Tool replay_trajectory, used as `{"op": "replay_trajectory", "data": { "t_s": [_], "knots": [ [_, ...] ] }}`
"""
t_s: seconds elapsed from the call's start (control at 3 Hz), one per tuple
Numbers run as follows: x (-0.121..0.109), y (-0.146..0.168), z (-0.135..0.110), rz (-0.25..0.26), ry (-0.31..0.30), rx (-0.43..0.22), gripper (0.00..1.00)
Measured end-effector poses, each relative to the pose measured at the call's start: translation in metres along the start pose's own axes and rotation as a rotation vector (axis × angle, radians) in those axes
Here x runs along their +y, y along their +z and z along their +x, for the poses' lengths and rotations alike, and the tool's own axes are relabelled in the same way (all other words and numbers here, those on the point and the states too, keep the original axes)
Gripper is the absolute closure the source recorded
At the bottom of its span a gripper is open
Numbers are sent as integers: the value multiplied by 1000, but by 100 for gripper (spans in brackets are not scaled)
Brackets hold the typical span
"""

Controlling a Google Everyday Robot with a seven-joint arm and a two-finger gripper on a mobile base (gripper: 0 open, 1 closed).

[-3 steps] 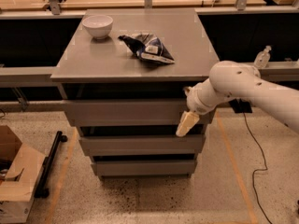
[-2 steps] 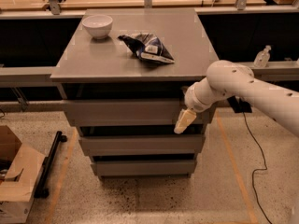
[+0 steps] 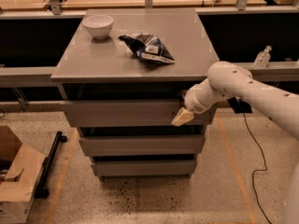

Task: Open top drawer

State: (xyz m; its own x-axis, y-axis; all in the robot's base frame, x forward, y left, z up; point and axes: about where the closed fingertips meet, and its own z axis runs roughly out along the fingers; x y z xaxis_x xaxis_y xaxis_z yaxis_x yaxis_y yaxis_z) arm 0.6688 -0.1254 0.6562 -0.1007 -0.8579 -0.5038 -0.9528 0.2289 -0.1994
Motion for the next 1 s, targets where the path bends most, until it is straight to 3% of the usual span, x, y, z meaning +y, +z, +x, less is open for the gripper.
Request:
{"op": "replay_trajectory", "data": {
  "t_s": [0.33,0.67,1.0],
  "knots": [
    [-2,-7,-4,0,0,0,64],
    [-4,-17,-10,0,0,0,94],
    [-4,-17,-10,0,0,0,83]
  ]
}}
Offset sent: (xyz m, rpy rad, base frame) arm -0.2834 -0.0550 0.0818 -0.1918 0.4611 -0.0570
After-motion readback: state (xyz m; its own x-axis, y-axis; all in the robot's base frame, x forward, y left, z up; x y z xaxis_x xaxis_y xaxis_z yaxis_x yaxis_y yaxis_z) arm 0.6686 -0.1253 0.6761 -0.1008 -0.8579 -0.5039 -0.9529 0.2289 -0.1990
